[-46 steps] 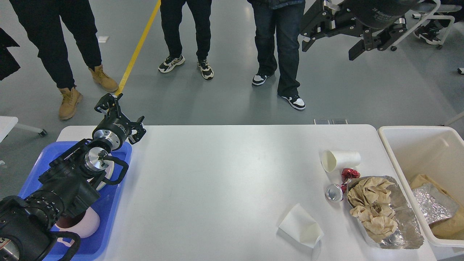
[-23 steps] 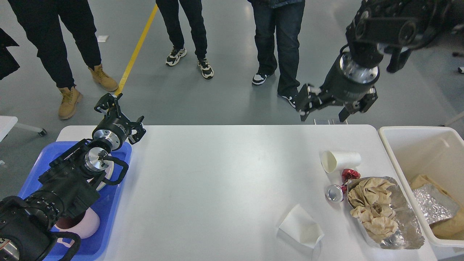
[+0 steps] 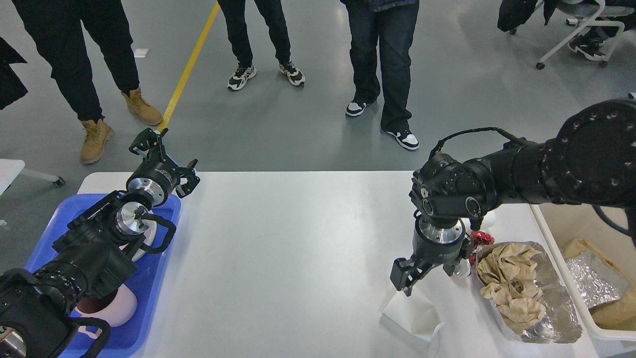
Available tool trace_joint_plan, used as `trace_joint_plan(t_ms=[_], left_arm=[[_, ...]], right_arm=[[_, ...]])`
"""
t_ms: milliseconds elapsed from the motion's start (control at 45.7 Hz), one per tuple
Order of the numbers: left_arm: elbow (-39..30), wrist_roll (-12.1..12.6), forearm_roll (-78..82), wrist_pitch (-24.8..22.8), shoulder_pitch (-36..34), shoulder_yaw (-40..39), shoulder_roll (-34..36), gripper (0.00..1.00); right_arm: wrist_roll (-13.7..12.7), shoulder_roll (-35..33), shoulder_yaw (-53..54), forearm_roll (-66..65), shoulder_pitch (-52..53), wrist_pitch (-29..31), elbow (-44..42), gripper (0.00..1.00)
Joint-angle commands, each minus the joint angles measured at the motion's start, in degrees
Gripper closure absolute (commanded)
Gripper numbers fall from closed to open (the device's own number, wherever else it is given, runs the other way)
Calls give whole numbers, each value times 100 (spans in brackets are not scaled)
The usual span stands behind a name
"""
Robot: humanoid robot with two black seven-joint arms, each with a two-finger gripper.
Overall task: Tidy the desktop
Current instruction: 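Lower the right gripper and grasp the small white paper, then lift the white paper and drop it into the white bin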
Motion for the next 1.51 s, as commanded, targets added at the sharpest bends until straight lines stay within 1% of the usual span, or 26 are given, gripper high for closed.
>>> trace_joint_plan(t_ms=[0, 175, 569, 635, 657, 679, 723, 766, 810, 898, 942, 1139, 1336, 1489], left_arm=[[8, 2, -1, 0, -2, 0, 0, 3], [0, 2, -1, 0, -2, 0, 0, 3], [0, 2, 7, 0, -2, 0, 0, 3], [0, 2, -1, 0, -2, 0, 0, 3], [0, 2, 7, 0, -2, 0, 0, 3], [8, 2, -1, 0, -2, 0, 0, 3], [0, 2, -1, 0, -2, 0, 0, 3], [0, 2, -1, 0, -2, 0, 0, 3], [0, 2, -1, 0, -2, 0, 0, 3], [0, 2, -1, 0, -2, 0, 0, 3], [0, 2, -1, 0, -2, 0, 0, 3], [0, 2, 7, 0, -2, 0, 0, 3], [0, 2, -1, 0, -2, 0, 0, 3], [0, 2, -1, 0, -2, 0, 0, 3]], right_arm=[[-11, 3, -18, -42, -375, -234, -233, 1], [-72, 3, -53, -42, -797, -383, -664, 1], [-116, -6, -238, -42, -1351, -902, -682, 1], [-116, -6, -238, -42, -1378, -1033, -682, 3], [-116, -6, -229, -42, -1369, -1077, -682, 6], [-116, -6, -229, -42, -1369, -1104, -682, 12], [-116, -14, -246, -42, -1369, -1122, -682, 30], [-116, -6, -264, -33, -1352, -1078, -682, 43], [-116, -6, -264, -24, -1308, -1043, -655, 57], [-125, -6, -273, -15, -1290, -955, -647, 91], [-116, -6, -273, -15, -1290, -902, -655, 100], [-116, -23, -273, -15, -1229, -884, -629, 100], [-98, -93, -159, 11, -904, -884, -585, 100], [-63, -339, -9, 37, -517, -805, -488, 100]])
